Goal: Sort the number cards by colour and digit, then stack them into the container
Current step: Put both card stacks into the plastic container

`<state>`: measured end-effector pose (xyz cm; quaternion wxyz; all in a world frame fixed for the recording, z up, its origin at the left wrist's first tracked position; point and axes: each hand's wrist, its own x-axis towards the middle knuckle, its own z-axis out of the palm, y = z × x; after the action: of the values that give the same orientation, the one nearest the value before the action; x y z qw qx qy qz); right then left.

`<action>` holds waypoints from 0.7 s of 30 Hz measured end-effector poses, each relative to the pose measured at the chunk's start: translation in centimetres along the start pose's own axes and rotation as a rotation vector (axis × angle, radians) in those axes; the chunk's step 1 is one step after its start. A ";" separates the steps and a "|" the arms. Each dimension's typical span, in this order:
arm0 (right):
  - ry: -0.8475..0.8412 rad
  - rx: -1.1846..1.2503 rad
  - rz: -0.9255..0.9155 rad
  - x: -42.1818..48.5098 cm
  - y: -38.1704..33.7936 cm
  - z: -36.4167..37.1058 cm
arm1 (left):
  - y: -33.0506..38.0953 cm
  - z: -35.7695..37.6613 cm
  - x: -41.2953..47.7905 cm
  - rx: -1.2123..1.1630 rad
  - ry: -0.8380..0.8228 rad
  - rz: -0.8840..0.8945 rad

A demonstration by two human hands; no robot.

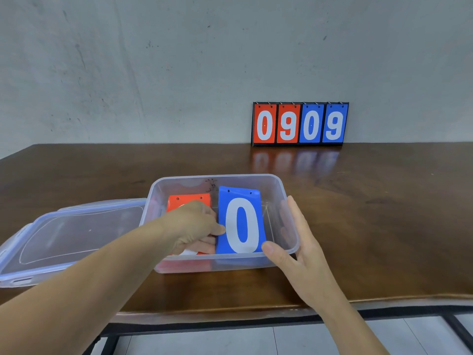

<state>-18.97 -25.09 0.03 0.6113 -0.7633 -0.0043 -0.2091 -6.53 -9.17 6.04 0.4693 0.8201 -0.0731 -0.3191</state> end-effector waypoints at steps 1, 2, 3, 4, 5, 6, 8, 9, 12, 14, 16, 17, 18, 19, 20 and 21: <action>-0.002 -0.001 0.003 0.0 -0.1 0.0 | 0.1 0.0 0.0 0.010 0.007 -0.006; -0.002 -0.002 0.002 0.0 -0.1 0.0 | 0.2 0.1 0.1 0.024 0.016 -0.010; -0.001 -0.001 0.000 0.0 -0.1 0.0 | 0.2 0.1 0.1 0.042 0.026 -0.009; 0.001 0.000 -0.002 0.1 -0.1 0.0 | 0.2 0.2 0.2 0.059 0.038 -0.007; 0.001 0.003 -0.001 0.1 0.0 0.0 | 0.2 0.2 0.3 0.071 0.049 -0.004; 0.001 0.003 0.002 0.1 0.0 0.0 | 0.1 0.3 0.4 0.083 0.059 0.001; 0.002 0.003 0.004 0.1 0.1 0.0 | 0.0 0.4 0.5 0.108 0.079 0.015; 0.002 0.003 0.006 0.1 0.1 0.0 | -0.1 0.4 0.6 0.121 0.088 0.023; 0.000 -0.002 0.012 0.2 0.2 0.0 | -0.4 0.3 0.6 0.159 0.123 0.047; 0.001 -0.008 0.016 0.2 0.4 0.0 | -0.5 0.1 0.7 0.200 0.152 0.082; 0.005 -0.012 0.028 0.2 0.5 0.0 | -0.6 0.1 0.6 0.225 0.178 0.113; 0.006 -0.015 0.032 0.2 0.6 0.0 | -0.6 0.1 0.6 0.244 0.190 0.125; 0.006 -0.018 0.035 0.2 0.6 0.0 | -0.6 0.1 0.6 0.272 0.203 0.136; 0.007 -0.023 0.039 0.2 0.6 0.0 | -0.7 0.1 0.5 0.294 0.215 0.147; 0.007 -0.028 0.039 0.2 0.6 0.0 | -0.7 0.1 0.5 0.315 0.228 0.162; 0.008 -0.033 0.039 0.2 0.5 0.0 | -0.7 0.0 0.4 0.343 0.243 0.177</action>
<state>-18.65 -25.29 -0.41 0.6027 -0.7723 0.0162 -0.2002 -6.36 -9.01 5.31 0.3546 0.9107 -0.1407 -0.1587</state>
